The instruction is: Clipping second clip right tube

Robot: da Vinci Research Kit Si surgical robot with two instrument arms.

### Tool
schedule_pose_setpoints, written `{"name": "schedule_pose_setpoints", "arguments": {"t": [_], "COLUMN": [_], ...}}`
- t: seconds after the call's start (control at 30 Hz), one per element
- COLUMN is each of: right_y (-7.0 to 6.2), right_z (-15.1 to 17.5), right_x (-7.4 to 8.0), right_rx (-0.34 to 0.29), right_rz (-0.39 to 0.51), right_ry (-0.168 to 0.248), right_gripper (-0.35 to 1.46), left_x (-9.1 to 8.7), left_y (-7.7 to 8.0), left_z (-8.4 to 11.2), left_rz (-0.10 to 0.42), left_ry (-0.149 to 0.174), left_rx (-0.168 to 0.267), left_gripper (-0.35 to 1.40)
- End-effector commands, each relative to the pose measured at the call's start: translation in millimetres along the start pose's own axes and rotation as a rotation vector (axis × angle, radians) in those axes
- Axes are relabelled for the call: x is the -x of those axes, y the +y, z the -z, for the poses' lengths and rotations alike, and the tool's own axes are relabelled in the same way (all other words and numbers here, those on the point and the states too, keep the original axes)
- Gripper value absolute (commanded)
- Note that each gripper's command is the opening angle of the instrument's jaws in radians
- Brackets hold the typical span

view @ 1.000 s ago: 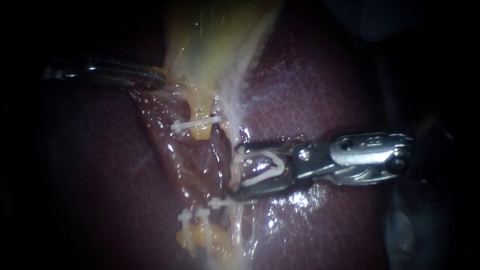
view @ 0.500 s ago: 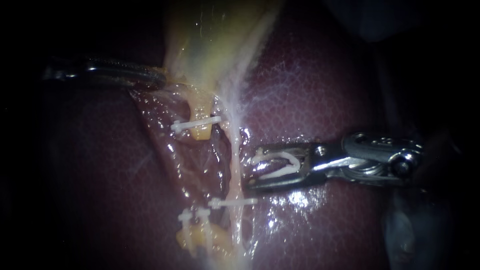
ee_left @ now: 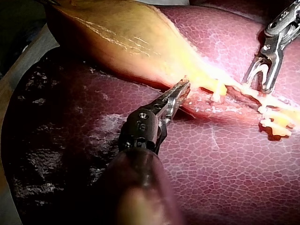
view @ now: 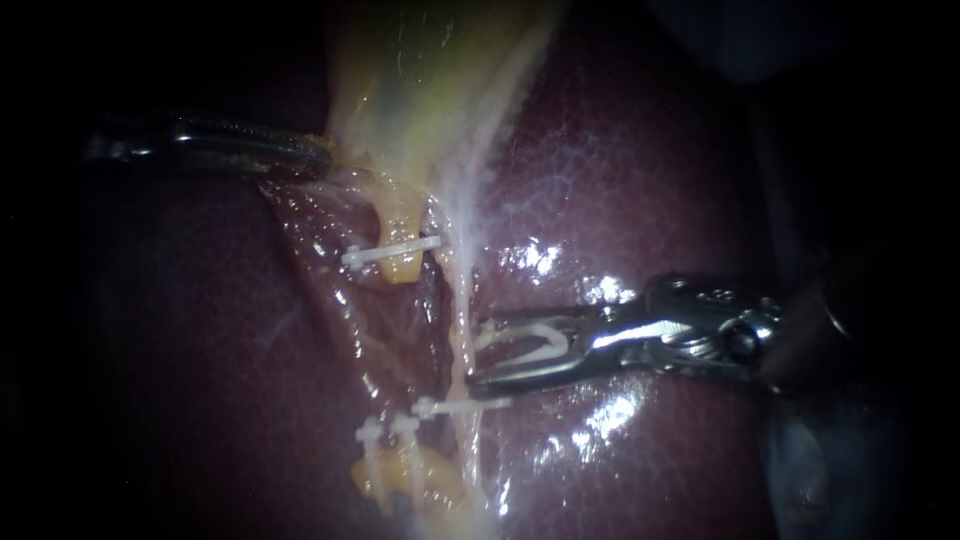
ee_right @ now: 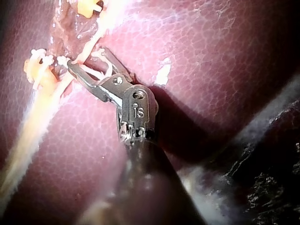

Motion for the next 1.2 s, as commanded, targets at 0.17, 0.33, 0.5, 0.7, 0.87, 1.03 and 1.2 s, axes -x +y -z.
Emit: {"name": "schedule_pose_setpoints", "arguments": {"t": [0.17, 0.33, 0.5, 0.7, 0.87, 1.03, 1.2], "right_y": [0.2, -0.1, -0.9, -2.9, -5.1, -6.2, -6.1], "right_z": [-1.3, -2.2, -2.8, -2.5, -1.6, -1.2, -1.1], "right_x": [0.1, -0.1, -0.4, -1.5, -2.6, -3.1, -3.2], "right_rx": [-0.045, -0.101, -0.148, -0.204, -0.230, -0.258, -0.270], "right_rz": [-0.039, -0.063, -0.077, -0.079, -0.088, -0.114, -0.118], "right_ry": [0.020, 0.047, 0.058, 0.083, 0.102, 0.122, 0.120], "right_gripper": [0.49, 0.49, 0.49, 0.49, 0.49, 0.48, 0.42], "left_x": [0.0, 0.0, 0.0, 0.0, 0.0, 0.0, 0.0], "left_y": [0.0, 0.0, 0.0, 0.0, 0.0, 0.0, 0.0], "left_z": [0.0, 0.0, 0.0, 0.0, 0.0, 0.0, -0.1], "left_rz": [0.000, 0.000, 0.000, 0.000, 0.006, 0.006, 0.006], "left_ry": [0.000, 0.000, 0.000, 0.000, 0.000, 0.000, 0.000], "left_rx": [0.000, 0.000, 0.000, 0.000, 0.000, 0.000, 0.000], "left_gripper": [-0.35, -0.35, -0.35, -0.35, -0.35, -0.35, -0.35]}}
